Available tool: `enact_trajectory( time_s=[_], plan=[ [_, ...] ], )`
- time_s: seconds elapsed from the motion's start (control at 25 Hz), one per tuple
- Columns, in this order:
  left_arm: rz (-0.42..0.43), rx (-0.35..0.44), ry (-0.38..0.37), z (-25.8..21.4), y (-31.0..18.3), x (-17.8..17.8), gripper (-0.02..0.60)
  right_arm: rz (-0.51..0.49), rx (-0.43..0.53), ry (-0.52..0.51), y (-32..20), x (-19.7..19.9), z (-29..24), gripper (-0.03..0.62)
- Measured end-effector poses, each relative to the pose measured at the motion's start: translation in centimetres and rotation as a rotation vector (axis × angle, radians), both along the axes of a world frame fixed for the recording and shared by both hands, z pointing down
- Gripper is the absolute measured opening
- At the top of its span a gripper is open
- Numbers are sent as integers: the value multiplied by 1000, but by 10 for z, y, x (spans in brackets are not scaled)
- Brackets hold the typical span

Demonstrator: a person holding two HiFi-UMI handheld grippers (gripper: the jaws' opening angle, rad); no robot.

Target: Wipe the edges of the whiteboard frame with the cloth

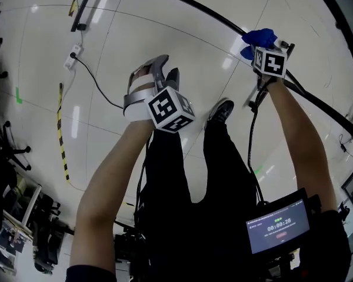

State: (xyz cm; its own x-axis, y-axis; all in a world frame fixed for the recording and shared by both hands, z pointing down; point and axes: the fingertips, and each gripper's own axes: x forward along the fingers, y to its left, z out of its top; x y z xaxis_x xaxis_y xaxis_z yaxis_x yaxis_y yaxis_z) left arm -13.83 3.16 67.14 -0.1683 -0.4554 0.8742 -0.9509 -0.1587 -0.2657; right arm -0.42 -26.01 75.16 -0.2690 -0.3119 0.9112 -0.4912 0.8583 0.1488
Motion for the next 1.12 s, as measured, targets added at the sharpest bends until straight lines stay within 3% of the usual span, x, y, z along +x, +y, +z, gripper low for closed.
enact_trajectory(
  time_s=[0.32,0.68,0.84,1.12],
  plan=[
    [-60,3,18,-4,37,-37,196,-35,-15,12,18,-44,-3,190],
    [-27,17,-12,-18,45,-78,196,-70,-27,23,25,-79,-6,190],
    [-27,5,-36,-13,44,-91,196,-139,-39,0,39,-108,-5,190],
    [-138,2,-13,-36,34,-89,196,-320,-49,-18,56,-152,0,192]
  ],
)
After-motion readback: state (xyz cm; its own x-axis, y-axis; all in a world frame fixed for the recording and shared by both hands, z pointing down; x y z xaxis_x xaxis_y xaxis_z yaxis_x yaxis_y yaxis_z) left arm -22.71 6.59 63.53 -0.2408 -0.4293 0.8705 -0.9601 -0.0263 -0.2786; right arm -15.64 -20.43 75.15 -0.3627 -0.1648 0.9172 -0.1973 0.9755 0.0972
